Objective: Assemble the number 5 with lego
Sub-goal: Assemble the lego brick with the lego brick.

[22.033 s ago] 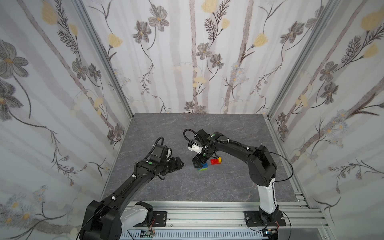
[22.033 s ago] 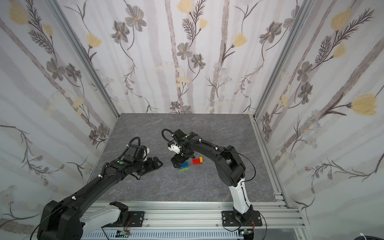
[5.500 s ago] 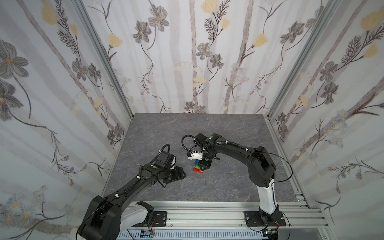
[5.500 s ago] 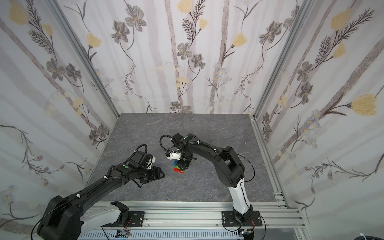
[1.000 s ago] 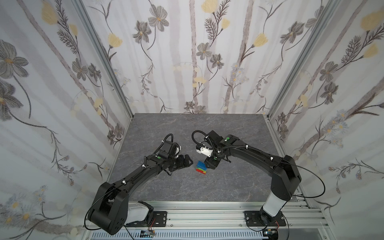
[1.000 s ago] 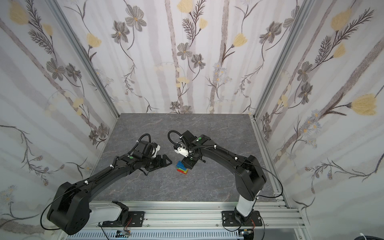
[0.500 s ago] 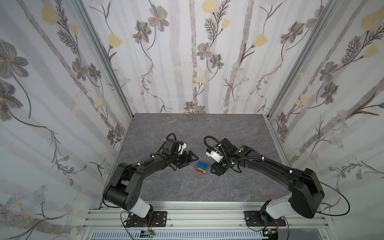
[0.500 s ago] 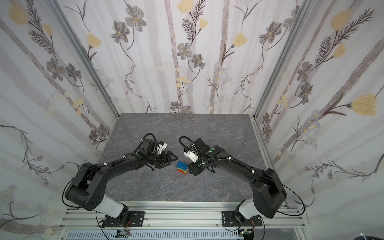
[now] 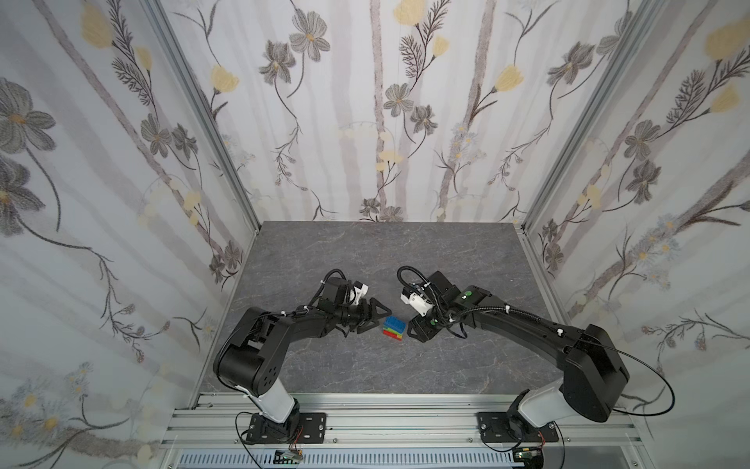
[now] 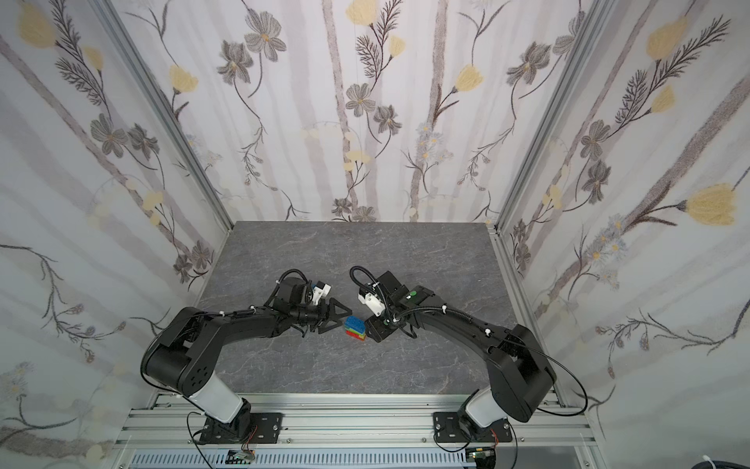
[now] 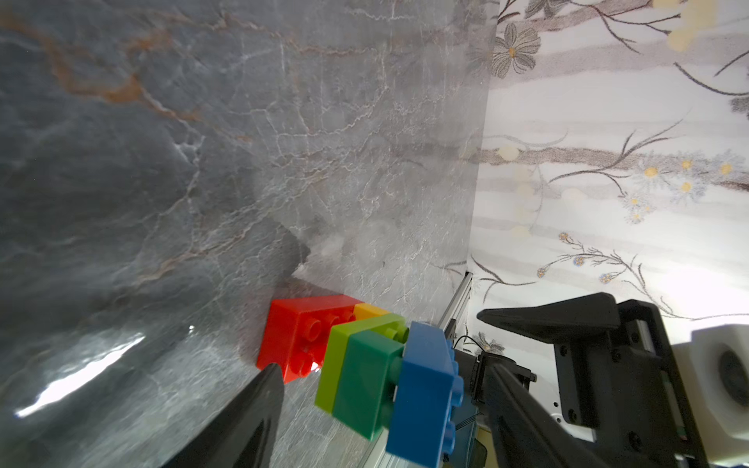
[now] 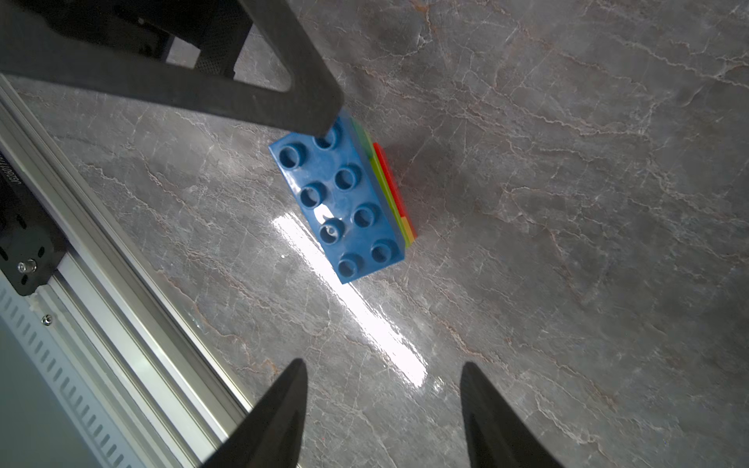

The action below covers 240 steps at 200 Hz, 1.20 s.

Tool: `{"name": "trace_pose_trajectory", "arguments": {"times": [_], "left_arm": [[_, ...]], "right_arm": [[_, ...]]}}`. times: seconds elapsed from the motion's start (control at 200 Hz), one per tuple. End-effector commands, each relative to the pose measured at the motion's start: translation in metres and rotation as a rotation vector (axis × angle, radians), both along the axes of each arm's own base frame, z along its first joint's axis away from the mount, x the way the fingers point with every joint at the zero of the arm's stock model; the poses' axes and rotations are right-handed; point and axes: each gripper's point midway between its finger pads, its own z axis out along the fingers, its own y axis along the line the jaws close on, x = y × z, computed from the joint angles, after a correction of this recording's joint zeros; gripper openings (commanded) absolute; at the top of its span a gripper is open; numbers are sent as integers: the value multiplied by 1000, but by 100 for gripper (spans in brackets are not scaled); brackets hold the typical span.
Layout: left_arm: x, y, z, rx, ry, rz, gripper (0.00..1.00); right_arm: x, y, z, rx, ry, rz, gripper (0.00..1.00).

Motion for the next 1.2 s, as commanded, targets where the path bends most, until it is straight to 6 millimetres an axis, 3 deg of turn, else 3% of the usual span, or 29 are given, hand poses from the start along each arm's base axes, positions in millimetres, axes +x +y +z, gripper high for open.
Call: {"name": "trace_pose_trajectory", "arguments": {"times": [0.0, 0.55, 1.194], "left_arm": [[2, -5, 9, -49, -21, -11, 77], [-9, -14, -1, -81, 18, -34, 75], [-8, -14, -2, -102, 22, -24, 56]], "right_arm": [[3, 5, 1, 19, -2, -12, 59], [0, 1, -7, 1, 11, -13, 58], [1, 2, -17, -19, 26, -3, 57]]}}
